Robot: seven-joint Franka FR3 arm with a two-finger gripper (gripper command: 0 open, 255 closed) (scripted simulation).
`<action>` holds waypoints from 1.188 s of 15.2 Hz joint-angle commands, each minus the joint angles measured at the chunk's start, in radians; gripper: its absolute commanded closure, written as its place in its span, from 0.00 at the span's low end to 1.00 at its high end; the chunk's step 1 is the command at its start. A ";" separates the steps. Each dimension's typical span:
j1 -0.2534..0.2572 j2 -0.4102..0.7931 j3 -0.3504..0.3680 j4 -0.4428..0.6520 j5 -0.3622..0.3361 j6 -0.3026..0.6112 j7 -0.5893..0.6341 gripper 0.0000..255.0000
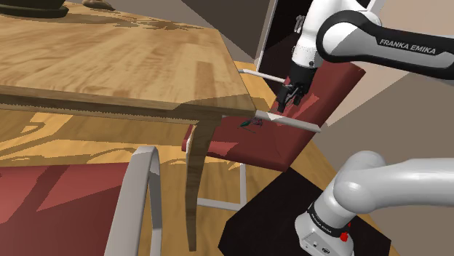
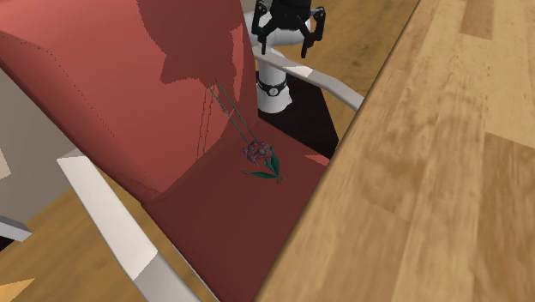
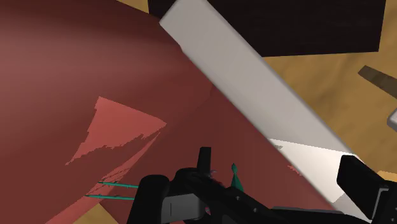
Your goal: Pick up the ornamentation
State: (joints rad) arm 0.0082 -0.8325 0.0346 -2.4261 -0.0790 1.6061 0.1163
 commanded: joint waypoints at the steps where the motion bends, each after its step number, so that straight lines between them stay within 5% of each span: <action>1: 0.000 0.000 0.000 0.000 0.000 0.000 0.000 0.00; 10: 0.018 0.447 -0.151 0.192 -0.055 0.043 -0.309 0.00; 18: 0.019 0.785 -0.200 0.374 -0.060 0.043 -0.517 0.00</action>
State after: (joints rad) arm 0.0278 -0.0706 -0.1630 -2.0584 -0.1388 1.6417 -0.3884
